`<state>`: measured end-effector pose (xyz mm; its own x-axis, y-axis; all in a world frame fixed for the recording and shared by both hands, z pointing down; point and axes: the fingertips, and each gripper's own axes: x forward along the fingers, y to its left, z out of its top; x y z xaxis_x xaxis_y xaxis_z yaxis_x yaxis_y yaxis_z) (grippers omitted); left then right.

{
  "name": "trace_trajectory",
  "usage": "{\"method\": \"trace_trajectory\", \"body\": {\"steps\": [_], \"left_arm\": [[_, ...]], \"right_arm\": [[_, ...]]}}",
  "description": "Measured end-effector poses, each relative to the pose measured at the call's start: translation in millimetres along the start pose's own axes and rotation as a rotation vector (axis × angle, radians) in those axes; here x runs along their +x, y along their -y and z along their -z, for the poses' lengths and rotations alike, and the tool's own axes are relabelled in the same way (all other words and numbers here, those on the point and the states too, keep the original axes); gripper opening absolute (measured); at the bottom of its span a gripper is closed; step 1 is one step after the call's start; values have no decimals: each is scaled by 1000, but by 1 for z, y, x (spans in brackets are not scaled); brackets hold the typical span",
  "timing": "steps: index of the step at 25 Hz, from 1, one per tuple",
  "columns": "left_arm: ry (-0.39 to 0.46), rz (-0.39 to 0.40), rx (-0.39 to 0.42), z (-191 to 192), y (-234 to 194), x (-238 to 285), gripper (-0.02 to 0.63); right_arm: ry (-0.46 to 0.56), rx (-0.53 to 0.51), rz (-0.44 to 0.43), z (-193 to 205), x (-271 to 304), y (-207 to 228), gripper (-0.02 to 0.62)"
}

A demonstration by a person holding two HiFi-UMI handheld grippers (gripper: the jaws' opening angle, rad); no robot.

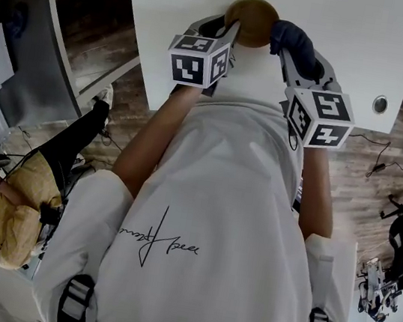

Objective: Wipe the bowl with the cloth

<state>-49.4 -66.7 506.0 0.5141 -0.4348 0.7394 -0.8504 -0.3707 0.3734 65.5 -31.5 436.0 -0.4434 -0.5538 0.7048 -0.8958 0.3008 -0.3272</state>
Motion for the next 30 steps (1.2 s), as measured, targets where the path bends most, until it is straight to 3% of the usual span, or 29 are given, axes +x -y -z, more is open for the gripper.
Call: {"method": "trace_trajectory", "body": {"steps": [8,10,30], "left_arm": [[-7,-7,-1,1,4,4,114],[-11,-5,3,2,4,3,69],[-30,13,3,-4,-5,2,17]], "right_arm": [[-30,-14,-5,10,3,2,71],[-34,-16,-5,12,4,1,71],[-94,-24,-51,29,14,-7,71]]}}
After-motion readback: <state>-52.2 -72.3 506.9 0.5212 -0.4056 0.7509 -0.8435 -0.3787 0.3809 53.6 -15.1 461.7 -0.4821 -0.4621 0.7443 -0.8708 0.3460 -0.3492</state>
